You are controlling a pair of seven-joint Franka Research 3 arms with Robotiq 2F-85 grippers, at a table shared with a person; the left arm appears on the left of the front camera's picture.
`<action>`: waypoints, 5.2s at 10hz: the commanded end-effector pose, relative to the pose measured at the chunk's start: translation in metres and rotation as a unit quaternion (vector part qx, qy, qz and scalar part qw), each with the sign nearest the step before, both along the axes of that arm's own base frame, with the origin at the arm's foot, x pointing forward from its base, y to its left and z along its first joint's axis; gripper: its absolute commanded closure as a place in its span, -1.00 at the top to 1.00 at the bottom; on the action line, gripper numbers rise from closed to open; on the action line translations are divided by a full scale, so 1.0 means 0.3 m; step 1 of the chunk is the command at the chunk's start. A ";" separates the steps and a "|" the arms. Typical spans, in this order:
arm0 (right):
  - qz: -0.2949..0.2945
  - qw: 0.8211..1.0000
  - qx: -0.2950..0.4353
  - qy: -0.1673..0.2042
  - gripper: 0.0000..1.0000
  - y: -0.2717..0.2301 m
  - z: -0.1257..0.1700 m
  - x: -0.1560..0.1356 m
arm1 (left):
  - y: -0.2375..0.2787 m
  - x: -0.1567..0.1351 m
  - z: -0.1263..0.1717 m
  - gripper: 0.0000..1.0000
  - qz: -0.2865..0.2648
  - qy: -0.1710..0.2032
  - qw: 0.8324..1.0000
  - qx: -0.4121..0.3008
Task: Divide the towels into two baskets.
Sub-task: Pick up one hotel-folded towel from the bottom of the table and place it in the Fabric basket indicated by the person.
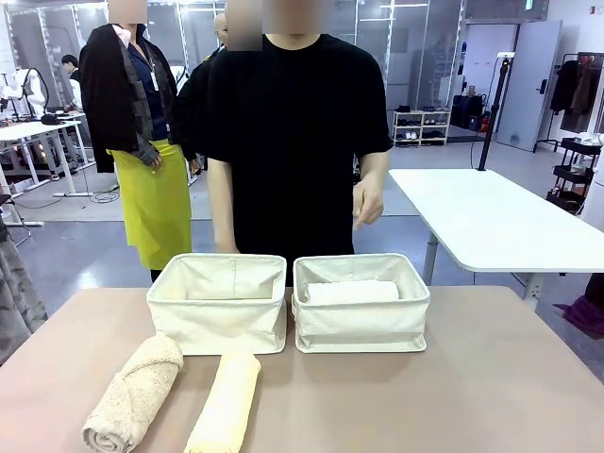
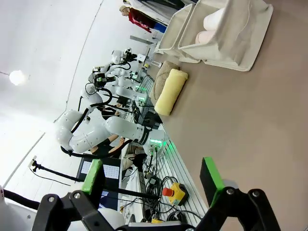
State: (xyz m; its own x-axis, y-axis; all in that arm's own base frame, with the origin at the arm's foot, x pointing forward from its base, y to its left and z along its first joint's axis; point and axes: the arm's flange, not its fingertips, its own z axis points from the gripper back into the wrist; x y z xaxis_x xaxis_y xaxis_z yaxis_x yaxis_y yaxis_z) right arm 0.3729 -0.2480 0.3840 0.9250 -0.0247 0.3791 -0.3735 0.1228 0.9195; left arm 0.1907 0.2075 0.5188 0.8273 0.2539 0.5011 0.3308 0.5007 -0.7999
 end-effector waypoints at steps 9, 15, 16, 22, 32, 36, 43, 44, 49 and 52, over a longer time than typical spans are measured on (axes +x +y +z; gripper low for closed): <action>-0.002 1.000 0.000 -0.002 1.00 0.003 0.004 -0.002 | 0.002 -0.008 0.008 1.00 -0.003 -0.005 1.000 -0.006; -0.002 1.000 0.000 -0.002 1.00 0.003 0.004 -0.002 | -0.278 0.002 0.120 1.00 0.011 0.061 0.990 0.130; -0.002 1.000 0.000 -0.002 1.00 0.003 0.004 -0.002 | -0.368 0.028 0.129 1.00 0.001 0.077 0.983 0.165; -0.002 1.000 0.000 -0.002 1.00 0.003 0.004 -0.002 | -0.616 0.254 0.118 1.00 -0.028 0.140 0.926 0.350; -0.002 1.000 0.000 -0.002 1.00 0.003 0.004 -0.002 | -0.916 0.490 -0.183 1.00 -0.045 0.168 0.861 0.478; -0.002 1.000 0.000 -0.002 1.00 0.003 0.004 -0.002 | -0.988 0.486 -0.382 1.00 -0.025 0.183 0.852 0.491; -0.002 1.000 0.000 -0.002 1.00 0.003 0.004 -0.002 | -0.999 0.497 -0.633 1.00 0.007 0.214 0.840 0.498; -0.002 1.000 0.000 -0.002 1.00 0.003 0.004 -0.002 | -0.995 0.484 -0.667 1.00 0.005 0.216 0.840 0.498; -0.002 1.000 0.000 -0.002 1.00 0.003 0.004 -0.002 | -0.992 0.433 -0.754 1.00 -0.021 0.245 0.835 0.492; -0.002 1.000 0.000 -0.002 1.00 0.003 0.004 -0.002 | -1.006 0.417 -0.742 0.42 -0.030 0.235 0.839 0.489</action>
State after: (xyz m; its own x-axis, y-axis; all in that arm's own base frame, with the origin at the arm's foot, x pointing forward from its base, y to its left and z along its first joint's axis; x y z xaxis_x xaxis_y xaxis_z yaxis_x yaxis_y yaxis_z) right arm 0.3744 -0.2486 0.3831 0.9256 -0.0235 0.3778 -0.3723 0.1233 0.9199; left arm 0.3980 -0.1152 0.3267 0.9893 -0.1416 0.0364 0.1436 0.9877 -0.0612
